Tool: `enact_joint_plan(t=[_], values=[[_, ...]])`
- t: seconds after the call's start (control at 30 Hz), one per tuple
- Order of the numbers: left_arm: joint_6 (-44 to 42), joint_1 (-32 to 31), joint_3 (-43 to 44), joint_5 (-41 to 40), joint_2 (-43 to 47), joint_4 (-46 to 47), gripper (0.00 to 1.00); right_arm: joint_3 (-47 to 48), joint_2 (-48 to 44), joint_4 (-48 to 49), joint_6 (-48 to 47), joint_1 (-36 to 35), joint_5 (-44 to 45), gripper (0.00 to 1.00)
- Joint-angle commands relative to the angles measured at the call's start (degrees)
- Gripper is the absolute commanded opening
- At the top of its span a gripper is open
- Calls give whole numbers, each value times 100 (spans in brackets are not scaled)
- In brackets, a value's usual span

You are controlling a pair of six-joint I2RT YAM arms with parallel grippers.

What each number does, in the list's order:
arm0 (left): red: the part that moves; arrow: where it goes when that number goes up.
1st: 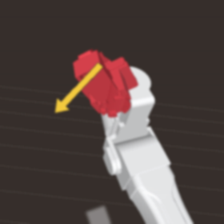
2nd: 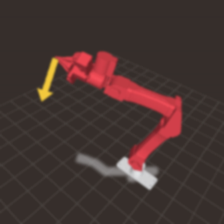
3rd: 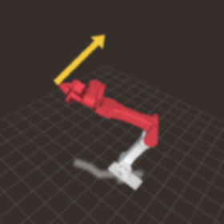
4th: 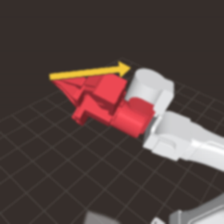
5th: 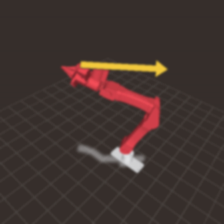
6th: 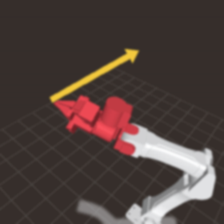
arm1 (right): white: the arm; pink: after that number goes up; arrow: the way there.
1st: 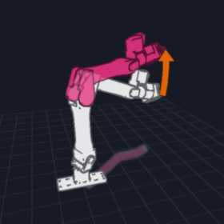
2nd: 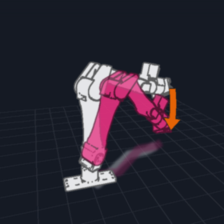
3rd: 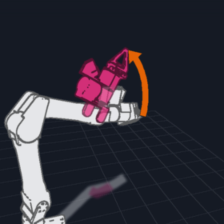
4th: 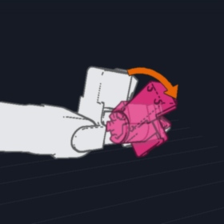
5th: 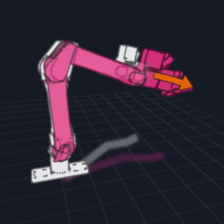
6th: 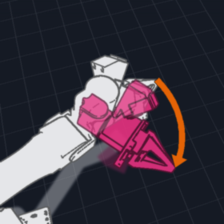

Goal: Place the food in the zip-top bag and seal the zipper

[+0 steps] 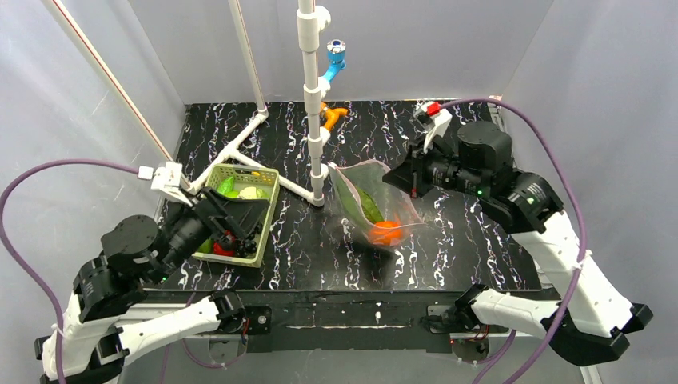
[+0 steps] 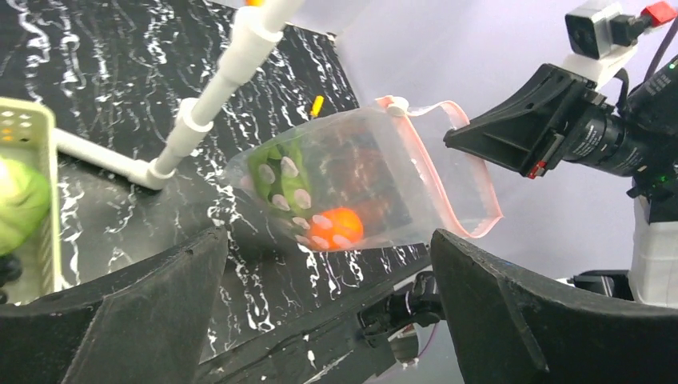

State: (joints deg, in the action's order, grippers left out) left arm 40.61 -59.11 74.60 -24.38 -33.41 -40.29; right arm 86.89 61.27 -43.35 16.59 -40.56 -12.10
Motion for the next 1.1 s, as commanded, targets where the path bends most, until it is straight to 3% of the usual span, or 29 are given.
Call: enact_joint_plan(t=[0.0, 0.17, 0.27, 0.43, 0.53, 0.67, 0.8, 1.07], values=[[426, -20, -232, -600, 13, -875, 98, -558, 537, 352, 166, 17, 310, 1], [686, -22, -17, -753, -608, -1800, 98, -583, 730, 261, 225, 13, 84, 1], [932, -13, 244, -1091, -1122, -2506, 98, 245, 682, -231, -9, 12, 508, 1], [650, 142, 153, -1204, -1297, -2245, 98, 1373, 621, -812, -153, 12, 714, 1], [331, 764, 73, -662, -1405, -2063, 98, 859, 405, -576, 4, 13, 554, 1], [36, 1935, -206, 731, -1625, -1866, 98, -50, 312, -249, 265, 13, 475, 1], [-101, 2374, -509, 763, -1673, -1750, 98, -592, 318, 42, 333, 11, 455, 1], [-730, 3640, -442, 694, -2076, -1679, 98, -82, 407, -226, 185, 14, 527, 1]])
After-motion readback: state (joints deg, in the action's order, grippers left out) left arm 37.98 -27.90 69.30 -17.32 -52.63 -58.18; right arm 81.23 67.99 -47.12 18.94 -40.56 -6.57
